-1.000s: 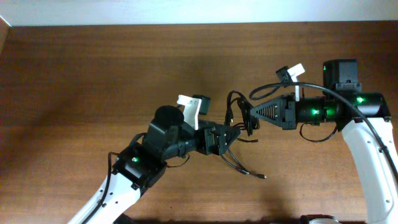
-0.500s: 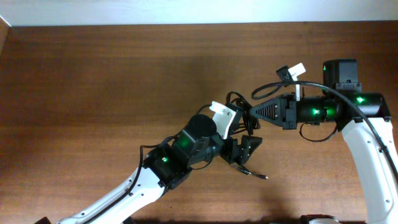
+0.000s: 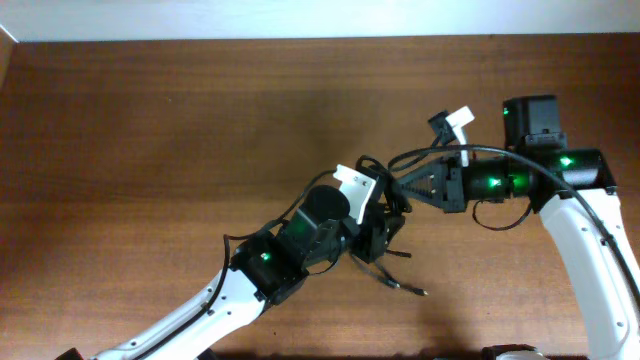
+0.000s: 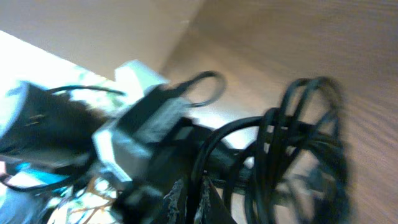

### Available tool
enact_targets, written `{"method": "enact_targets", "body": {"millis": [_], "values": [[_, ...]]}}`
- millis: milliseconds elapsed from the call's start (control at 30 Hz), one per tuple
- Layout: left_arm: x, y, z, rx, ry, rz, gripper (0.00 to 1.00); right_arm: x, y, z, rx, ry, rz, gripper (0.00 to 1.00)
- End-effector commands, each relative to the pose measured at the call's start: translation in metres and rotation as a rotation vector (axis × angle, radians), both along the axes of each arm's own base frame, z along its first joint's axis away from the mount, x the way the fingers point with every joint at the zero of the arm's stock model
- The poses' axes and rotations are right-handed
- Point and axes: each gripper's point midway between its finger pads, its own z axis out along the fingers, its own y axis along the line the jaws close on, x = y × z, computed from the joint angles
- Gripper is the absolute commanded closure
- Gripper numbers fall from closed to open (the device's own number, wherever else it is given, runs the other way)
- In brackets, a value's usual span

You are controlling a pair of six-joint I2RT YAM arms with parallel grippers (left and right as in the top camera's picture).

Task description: Untangle cables

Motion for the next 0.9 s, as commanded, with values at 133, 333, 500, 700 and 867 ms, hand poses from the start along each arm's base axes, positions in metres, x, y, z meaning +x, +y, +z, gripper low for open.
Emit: {"method": "enact_targets", "body": {"millis": [133, 333, 500, 700, 867], "values": [[-0.011, 0.0, 0.028, -0.063, -0.019, -0.046, 1.0, 0.016, -0.056, -0.015, -0.116, 0.043, -0.191, 0.96], [-0.006, 0.002, 0.026, -0.017, -0.093, -0.054, 0.01, 0.003, -0.036, 0.028, 0.155, 0.043, -0.096, 0.96], [0.005, 0.007, 0.025, 0.063, -0.181, 0.098, 0.01, 0.002, -0.035, 0.031, 0.173, 0.043, -0.09, 0.96], [0.02, 0.012, 0.008, 0.151, -0.215, 0.212, 0.2, -0.002, -0.034, 0.034, 0.198, 0.07, -0.085, 0.96], [0.02, -0.005, 0.013, 0.087, -0.223, 0.165, 0.41, -0.003, -0.033, 0.033, 0.198, 0.078, -0.084, 0.96]]}}
